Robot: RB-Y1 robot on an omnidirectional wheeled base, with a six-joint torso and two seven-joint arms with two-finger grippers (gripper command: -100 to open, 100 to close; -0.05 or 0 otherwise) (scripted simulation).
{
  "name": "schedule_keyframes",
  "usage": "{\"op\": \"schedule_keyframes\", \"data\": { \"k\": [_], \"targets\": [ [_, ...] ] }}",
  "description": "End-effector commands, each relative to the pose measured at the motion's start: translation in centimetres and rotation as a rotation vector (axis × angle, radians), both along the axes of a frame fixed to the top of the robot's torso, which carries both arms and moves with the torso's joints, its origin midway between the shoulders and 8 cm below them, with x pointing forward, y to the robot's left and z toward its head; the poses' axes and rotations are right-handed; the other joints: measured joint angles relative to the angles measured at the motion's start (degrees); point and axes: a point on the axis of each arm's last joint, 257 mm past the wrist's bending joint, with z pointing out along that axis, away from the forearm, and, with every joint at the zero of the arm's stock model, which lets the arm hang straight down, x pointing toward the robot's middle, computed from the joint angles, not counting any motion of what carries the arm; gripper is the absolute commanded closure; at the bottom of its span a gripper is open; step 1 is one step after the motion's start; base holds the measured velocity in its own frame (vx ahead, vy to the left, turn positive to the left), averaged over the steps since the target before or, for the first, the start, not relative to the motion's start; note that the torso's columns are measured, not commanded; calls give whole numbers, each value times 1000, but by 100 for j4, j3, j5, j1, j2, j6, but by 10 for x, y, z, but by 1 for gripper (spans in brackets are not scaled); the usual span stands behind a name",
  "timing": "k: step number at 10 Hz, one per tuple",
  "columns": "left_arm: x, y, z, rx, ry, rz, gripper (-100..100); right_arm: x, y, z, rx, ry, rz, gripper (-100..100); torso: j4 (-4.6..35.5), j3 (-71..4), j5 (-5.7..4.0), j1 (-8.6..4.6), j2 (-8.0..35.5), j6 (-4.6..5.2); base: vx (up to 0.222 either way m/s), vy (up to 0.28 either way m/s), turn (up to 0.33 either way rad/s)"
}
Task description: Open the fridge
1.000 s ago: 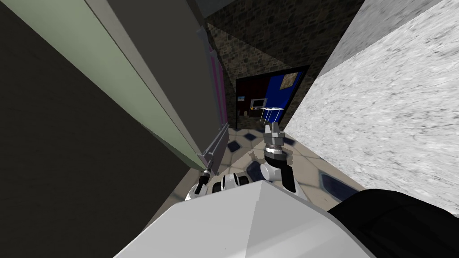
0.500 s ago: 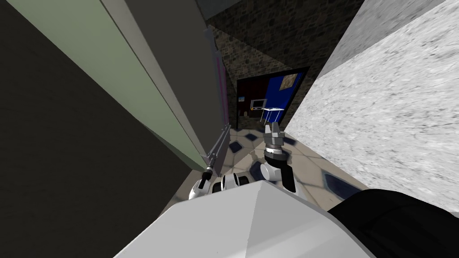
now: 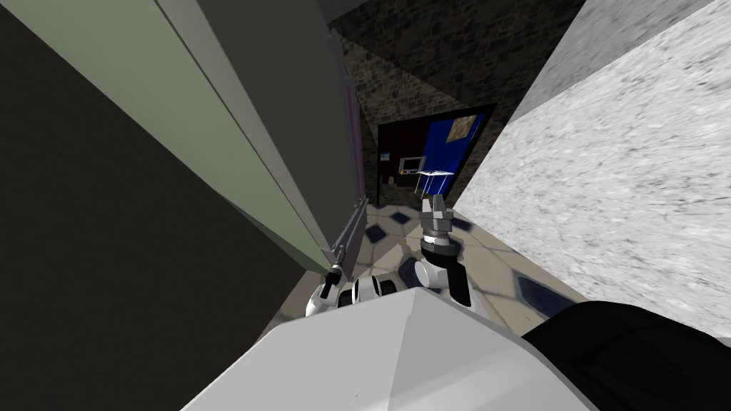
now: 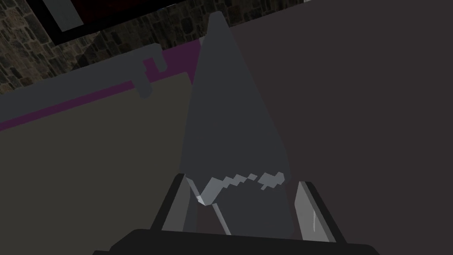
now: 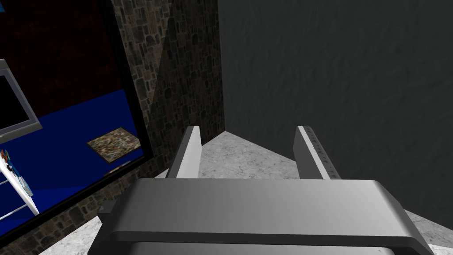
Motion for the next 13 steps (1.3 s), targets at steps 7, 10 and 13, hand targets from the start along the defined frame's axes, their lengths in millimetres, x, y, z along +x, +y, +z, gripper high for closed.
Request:
{"op": "schedule_keyframes", "data": {
  "k": [7,10,13],
  "targets": [
    [6,-22,7,-4,-4,-10,100,0,0,0,0,0,0,0,2,8,-5,-19,16,-1,-79,-168,7],
    [3,-29,5,-6,2,-12,100,0,0,0,0,0,0,0,14,7,-5,33,12,-14,-52,-130,0],
    [4,-35,8,-3,-7,-15,100,0,0,0,0,0,0,0,7,9,-6,-9,17,-3,-70,-164,16]
  ]
}}
